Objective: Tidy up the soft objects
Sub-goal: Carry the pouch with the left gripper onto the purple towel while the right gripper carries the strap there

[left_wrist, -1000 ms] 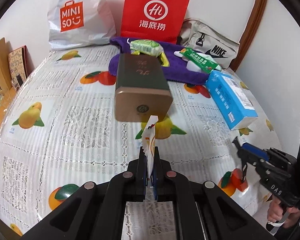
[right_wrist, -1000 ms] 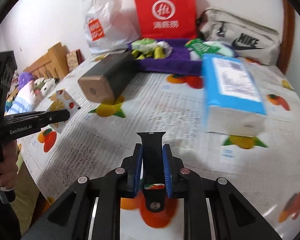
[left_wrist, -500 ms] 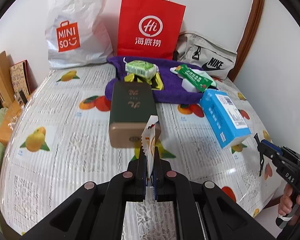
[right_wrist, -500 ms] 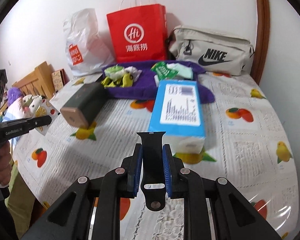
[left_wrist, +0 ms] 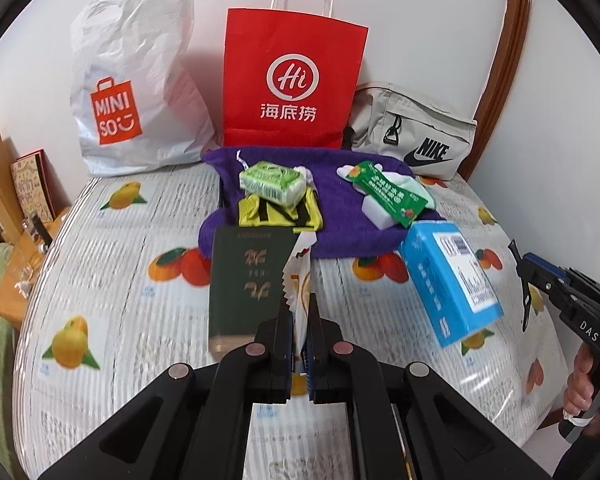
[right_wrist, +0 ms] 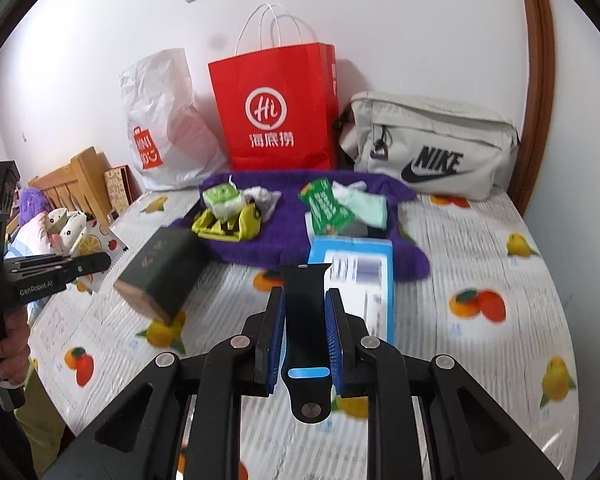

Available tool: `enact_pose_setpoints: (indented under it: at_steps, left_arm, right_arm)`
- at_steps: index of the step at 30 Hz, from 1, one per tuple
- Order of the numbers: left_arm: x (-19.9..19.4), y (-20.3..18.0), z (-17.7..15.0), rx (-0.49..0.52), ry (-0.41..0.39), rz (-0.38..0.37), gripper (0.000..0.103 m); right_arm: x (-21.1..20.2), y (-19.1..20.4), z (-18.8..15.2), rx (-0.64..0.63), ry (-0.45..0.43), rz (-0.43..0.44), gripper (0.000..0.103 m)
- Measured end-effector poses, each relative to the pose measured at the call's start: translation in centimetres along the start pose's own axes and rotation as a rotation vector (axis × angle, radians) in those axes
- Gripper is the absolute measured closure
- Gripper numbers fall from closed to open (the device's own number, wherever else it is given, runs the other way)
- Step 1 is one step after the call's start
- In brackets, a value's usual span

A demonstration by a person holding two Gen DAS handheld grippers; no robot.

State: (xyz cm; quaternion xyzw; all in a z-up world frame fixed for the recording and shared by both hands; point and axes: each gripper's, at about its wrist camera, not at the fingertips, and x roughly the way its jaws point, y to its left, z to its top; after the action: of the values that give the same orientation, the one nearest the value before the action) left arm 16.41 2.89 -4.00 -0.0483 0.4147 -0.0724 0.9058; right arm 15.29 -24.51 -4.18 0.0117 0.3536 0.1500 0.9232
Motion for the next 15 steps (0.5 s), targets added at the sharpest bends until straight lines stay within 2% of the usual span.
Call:
enact_pose_setpoints:
  at_steps: [15]
  left_arm:
    - [5.1, -0.1, 5.9, -0.006, 0.007, -0.011, 0.098]
  right_arm:
    - [6.6, -1.2, 7.5, -0.027, -0.019, 0.036, 0.083]
